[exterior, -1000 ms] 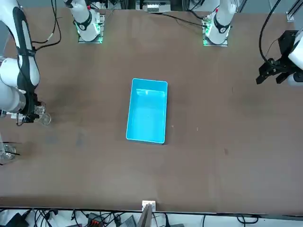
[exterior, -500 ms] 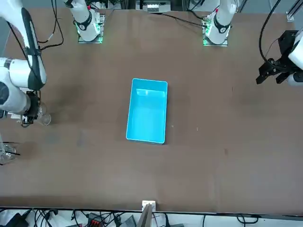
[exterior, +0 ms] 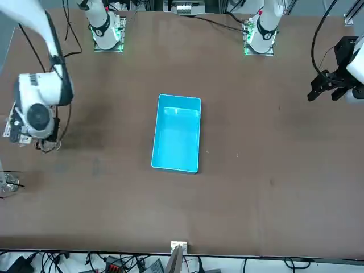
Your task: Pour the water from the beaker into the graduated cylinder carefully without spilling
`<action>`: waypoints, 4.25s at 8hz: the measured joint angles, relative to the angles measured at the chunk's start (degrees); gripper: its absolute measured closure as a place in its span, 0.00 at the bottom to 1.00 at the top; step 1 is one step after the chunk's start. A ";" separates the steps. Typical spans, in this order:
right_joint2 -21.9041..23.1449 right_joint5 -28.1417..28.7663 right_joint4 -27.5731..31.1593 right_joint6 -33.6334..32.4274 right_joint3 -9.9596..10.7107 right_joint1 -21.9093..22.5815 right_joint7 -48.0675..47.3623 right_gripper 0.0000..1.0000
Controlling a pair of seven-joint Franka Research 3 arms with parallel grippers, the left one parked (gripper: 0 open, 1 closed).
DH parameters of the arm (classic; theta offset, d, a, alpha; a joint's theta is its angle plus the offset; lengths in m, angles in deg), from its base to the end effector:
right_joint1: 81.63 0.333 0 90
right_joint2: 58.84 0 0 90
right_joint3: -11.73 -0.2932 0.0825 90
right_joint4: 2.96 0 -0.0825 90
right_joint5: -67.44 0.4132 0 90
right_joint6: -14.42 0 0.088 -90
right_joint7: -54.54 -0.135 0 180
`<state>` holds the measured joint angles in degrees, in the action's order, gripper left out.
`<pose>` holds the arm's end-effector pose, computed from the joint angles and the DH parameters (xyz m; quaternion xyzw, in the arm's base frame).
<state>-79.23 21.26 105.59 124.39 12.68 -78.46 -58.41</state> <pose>0.6131 -0.0460 0.2509 0.6737 -0.6360 0.2091 0.3128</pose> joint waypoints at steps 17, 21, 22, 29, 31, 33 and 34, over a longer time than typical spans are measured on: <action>-31.64 -16.93 -17.78 -17.66 1.35 19.02 -33.36 0.39; -32.64 -13.68 -17.85 -14.61 1.35 18.55 -35.14 0.39; -32.63 -13.62 -17.86 -14.60 1.35 18.52 -35.15 0.39; -28.86 -4.58 -19.14 -14.40 -0.47 18.99 -30.03 0.00; -23.51 3.28 -20.83 -14.40 -1.75 19.09 -23.84 0.00; -17.80 10.87 -21.49 -15.11 -1.93 18.98 -12.77 0.00; -15.28 15.27 -21.50 -15.39 -1.76 18.46 -6.08 0.00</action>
<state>-94.50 36.54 84.09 108.99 10.92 -59.99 -64.50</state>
